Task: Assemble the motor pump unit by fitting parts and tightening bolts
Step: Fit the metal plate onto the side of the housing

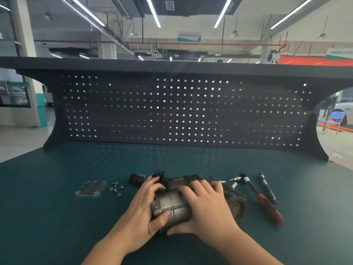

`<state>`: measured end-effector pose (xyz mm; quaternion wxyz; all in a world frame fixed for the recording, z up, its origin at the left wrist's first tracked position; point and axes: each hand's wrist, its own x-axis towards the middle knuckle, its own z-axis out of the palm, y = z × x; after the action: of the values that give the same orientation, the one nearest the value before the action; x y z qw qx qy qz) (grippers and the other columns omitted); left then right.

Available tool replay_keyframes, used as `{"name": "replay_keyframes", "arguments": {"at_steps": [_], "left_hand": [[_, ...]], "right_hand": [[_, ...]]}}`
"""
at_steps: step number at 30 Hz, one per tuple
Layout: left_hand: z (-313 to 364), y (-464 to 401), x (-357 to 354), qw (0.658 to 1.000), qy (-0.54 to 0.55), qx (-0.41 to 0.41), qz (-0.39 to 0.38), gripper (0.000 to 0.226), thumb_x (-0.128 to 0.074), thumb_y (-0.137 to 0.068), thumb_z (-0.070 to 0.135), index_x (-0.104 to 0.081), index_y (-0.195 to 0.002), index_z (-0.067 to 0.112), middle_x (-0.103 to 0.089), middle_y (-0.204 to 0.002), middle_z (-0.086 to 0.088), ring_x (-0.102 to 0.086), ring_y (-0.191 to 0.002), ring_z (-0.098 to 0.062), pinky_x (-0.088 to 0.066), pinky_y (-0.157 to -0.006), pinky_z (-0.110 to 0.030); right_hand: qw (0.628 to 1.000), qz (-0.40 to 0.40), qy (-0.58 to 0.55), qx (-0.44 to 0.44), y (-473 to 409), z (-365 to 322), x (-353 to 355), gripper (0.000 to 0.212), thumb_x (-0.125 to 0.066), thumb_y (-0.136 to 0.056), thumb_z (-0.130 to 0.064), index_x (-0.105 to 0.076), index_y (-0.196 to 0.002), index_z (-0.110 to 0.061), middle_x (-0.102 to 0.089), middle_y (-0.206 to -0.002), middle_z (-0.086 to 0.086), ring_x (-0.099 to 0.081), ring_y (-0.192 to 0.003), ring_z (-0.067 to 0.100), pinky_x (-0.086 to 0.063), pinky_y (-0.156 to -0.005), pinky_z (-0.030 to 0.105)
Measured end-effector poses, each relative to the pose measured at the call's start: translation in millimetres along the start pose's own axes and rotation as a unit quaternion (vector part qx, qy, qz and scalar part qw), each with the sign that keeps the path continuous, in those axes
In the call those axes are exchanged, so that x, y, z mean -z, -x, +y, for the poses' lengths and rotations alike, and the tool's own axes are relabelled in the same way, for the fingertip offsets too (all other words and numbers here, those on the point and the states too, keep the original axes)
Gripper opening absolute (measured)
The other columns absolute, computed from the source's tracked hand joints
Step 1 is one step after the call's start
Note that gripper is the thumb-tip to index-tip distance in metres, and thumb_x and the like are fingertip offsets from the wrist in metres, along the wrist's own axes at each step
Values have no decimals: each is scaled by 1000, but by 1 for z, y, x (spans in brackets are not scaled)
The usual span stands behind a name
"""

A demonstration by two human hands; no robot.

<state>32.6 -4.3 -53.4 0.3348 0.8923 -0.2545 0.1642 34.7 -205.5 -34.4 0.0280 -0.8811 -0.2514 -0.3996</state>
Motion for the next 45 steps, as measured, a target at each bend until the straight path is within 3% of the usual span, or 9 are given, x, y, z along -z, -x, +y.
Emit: {"name": "replay_keyframes", "arguments": {"at_steps": [6,11,21,26,33,37,40,42,45], "left_hand": [[2,-2,2,987,142,65,34,85,-68,-62,68,-18,-129,57,-22,-123,62,-21,-114,39,-21,-88,10],[-2,-3,-2,976,194,96,29,90,-76,-66,51,-18,-135,47,-44,-106,54,-31,-97,43,-25,-80,11],[-4,-6,3,980,167,101,48,91,-85,-61,49,-44,-139,26,-55,-130,19,-41,-111,29,-28,-89,4],[2,-6,9,988,108,95,52,85,-84,-71,34,-42,-142,14,1,-159,17,0,-147,-2,-10,-114,-19],[16,15,28,981,170,92,15,65,-70,-65,54,-34,-119,54,-13,-154,23,9,-145,0,-4,-119,-34],[10,20,42,953,253,166,-9,89,-62,-50,76,-43,-131,45,-28,-149,16,-9,-144,-3,-10,-119,-34],[10,18,52,911,345,216,-68,106,-64,-45,89,-61,-129,26,-56,-138,8,-41,-137,-15,-20,-120,-44],[17,8,60,882,384,266,-63,97,-70,-51,83,-63,-128,24,-58,-136,4,-44,-135,-20,-21,-119,-48],[27,-21,70,919,297,257,41,70,-67,-69,65,-60,-124,23,-57,-134,7,-47,-127,-14,-31,-113,-39]], "right_hand": [[933,116,-239,-243,7,52,31,32,-44,-89,-62,-55,-82,-33,-59,-85,-19,-54,-88,6,-35,-81,28],[855,-73,-328,-394,43,80,13,29,-42,-93,-56,-58,-87,-33,-57,-78,-34,-41,-74,-37,-16,-67,-13],[870,-3,-322,-373,47,81,1,37,-52,-94,-43,-47,-63,-23,-46,-44,-12,-43,-46,3,-35,-53,14],[868,14,-313,-385,45,71,11,37,-56,-94,-38,-50,-62,-19,-52,-45,-11,-48,-49,1,-37,-54,11],[874,-13,-225,-431,48,47,49,52,-49,-83,-67,-57,-63,-20,-61,-52,-7,-55,-63,-2,-43,-73,19],[872,-88,-211,-432,23,43,90,65,-43,-74,-81,-61,-67,-20,-58,-57,-5,-55,-60,9,-45,-57,28],[906,-216,-102,-349,-16,47,111,48,-42,-95,-47,-45,-138,-25,-41,-69,3,-51,-63,20,-42,-57,26],[887,-271,-96,-360,-43,56,109,59,-34,-100,-29,-6,-150,-45,-42,-82,11,-59,-75,29,-51,-66,31],[806,-392,-132,-423,-78,58,111,60,-28,-98,-59,-31,-143,-19,-65,-85,25,-63,-52,29,-45,-45,23]]}}
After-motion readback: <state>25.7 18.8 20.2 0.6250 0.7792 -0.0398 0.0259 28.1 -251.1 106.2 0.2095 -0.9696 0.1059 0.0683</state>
